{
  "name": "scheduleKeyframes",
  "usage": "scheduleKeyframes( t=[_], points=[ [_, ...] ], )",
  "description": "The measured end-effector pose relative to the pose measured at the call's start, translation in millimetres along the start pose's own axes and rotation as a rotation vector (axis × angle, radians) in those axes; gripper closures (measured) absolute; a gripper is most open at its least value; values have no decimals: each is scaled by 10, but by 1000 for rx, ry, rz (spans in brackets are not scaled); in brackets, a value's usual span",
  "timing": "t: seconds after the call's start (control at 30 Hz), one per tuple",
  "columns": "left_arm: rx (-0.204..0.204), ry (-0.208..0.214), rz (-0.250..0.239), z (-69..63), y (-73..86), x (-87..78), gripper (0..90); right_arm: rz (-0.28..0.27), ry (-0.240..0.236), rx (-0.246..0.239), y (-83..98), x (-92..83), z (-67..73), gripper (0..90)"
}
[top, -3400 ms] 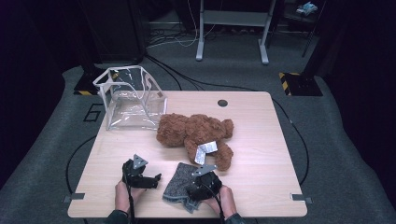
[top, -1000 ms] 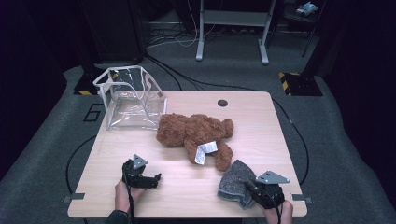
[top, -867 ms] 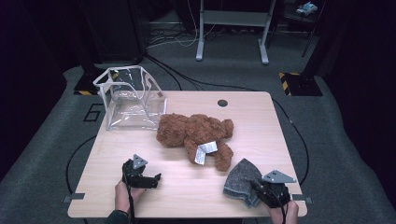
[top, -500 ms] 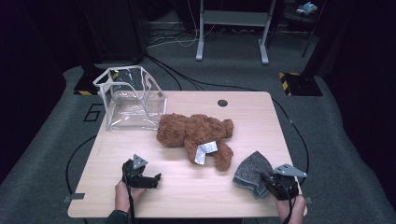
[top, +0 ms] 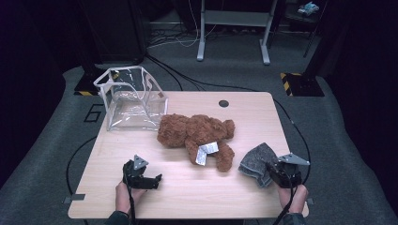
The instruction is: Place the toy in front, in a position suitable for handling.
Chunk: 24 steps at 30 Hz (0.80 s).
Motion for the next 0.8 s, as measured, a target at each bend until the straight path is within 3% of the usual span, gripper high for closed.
scheduleKeyframes(
  t=[0.6, 0.8],
  points=[
    [0, 0, 0, 0, 0, 0, 6, 19, 50, 40, -72, 262, -113, 777],
    [0, 0, 0, 0, 0, 0, 6, 30, 106, 81, -80, 354, -145, 775]
  ],
)
Point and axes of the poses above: each handheld gripper's, and its own axes: x roughly forward along the jaws, y roughly out of its underside, z roughly to its left, the point moved 8 cm from there along x, roughly forward along the jaws, and after that the axes turned 14 degrees about -z, right-handed, at the moved point
